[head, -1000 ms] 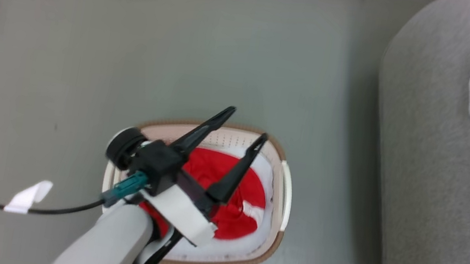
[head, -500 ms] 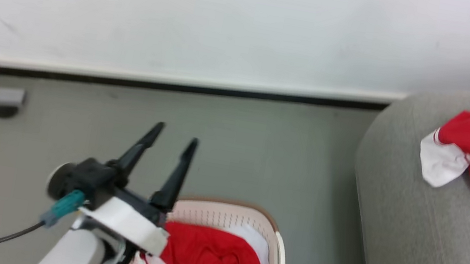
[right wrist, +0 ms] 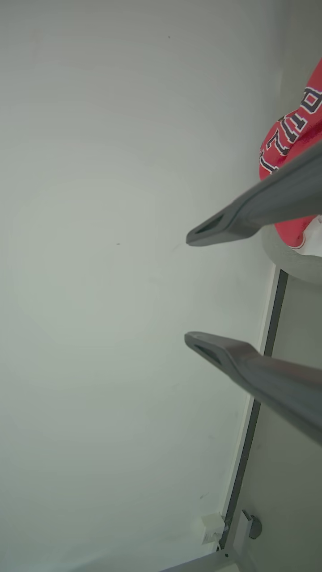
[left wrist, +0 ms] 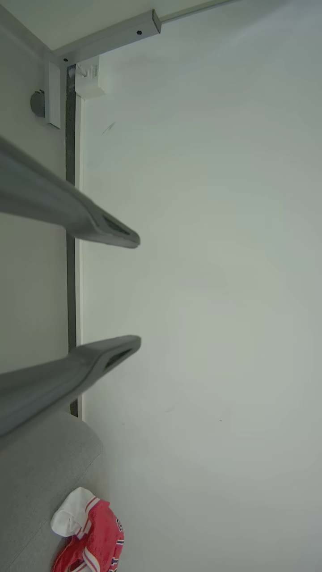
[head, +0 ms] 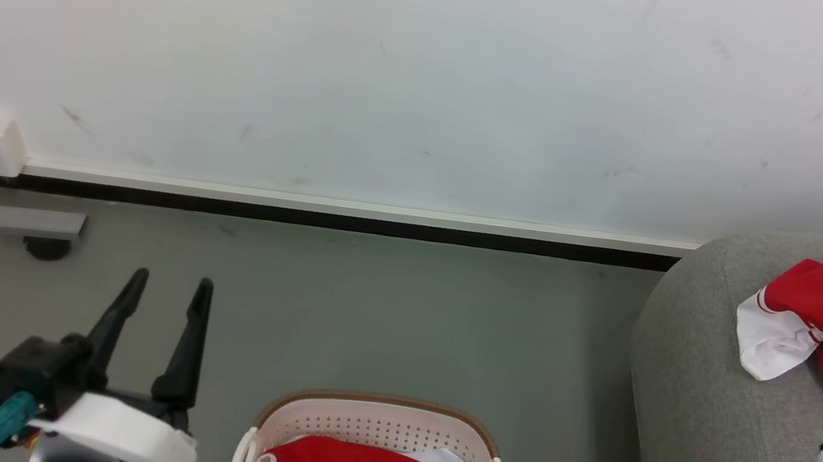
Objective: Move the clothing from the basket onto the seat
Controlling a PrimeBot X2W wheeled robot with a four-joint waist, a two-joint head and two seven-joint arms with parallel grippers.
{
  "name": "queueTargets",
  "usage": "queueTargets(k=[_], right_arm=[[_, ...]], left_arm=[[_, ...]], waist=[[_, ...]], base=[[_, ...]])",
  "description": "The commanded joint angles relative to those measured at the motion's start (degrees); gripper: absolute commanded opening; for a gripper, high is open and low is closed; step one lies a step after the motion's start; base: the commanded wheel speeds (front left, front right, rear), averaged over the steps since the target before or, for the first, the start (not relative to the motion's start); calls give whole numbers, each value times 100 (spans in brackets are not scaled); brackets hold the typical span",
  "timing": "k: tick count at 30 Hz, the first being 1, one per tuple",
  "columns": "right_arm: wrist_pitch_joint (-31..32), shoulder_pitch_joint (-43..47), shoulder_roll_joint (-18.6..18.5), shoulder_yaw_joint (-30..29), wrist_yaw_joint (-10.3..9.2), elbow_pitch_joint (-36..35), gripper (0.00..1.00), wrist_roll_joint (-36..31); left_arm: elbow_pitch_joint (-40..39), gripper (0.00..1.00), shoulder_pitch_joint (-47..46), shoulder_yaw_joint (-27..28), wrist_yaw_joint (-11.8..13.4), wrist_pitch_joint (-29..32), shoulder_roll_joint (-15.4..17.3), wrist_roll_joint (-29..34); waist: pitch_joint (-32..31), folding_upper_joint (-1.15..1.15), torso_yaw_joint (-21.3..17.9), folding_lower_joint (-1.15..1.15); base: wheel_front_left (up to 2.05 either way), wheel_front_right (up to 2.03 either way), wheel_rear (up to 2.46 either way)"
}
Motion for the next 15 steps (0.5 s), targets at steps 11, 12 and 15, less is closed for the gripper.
queueTargets(k=[11, 12, 15], right_arm=[[-139, 2086, 1689, -1456, -13, -1386, 100, -1430], [-138, 2212, 1784, -1476, -13, -1452, 100, -1504], [-140, 2456, 2004, -1503, -13, -1547, 100, -1658]], left_arm=[[-327, 100, 718, 579, -255, -3, -269, 488], [-332, 100, 759, 596, -281, -3, -303, 521], [-320, 100, 839, 639, -343, -3, -386, 590]], waist=[[10, 0, -55, 2], [9, 0, -61, 2], [-3, 0, -80, 2]], base=[[0, 0, 0], [0, 0, 0], [0, 0, 0]])
